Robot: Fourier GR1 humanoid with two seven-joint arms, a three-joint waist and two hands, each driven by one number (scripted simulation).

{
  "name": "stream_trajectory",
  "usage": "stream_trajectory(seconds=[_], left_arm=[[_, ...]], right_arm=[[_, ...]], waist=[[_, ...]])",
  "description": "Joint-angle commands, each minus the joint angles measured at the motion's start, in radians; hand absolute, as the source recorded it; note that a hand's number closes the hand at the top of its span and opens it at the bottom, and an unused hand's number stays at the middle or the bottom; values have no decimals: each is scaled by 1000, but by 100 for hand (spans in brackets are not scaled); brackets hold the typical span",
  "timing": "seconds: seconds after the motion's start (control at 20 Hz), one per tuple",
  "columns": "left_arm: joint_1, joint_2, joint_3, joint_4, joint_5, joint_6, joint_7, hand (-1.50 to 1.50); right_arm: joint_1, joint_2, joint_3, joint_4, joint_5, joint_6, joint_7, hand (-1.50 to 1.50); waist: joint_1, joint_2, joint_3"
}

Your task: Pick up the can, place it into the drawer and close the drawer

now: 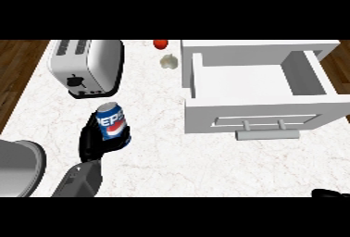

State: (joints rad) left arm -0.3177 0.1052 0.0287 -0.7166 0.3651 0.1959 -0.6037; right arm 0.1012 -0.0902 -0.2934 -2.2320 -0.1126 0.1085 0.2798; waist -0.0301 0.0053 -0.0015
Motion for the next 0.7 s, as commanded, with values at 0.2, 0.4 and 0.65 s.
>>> stream_trajectory(seconds=[0.2, 0.4, 0.65], left_arm=[[-254, -37, -42, 131, -43, -110, 58, 150], [-263, -16, -64, 45, -67, -118, 149, 150], [-323, -81, -127, -98, -117, -11, 263, 150]], right_arm=[[-6, -9, -3, 14, 42, -3, -17, -150], [-25, 3, 20, -44, 52, -36, 61, -150], [-35, -15, -37, -6, 20, -31, 28, -150]], waist=[[14, -2, 1], [27, -6, 1], [30, -8, 2]])
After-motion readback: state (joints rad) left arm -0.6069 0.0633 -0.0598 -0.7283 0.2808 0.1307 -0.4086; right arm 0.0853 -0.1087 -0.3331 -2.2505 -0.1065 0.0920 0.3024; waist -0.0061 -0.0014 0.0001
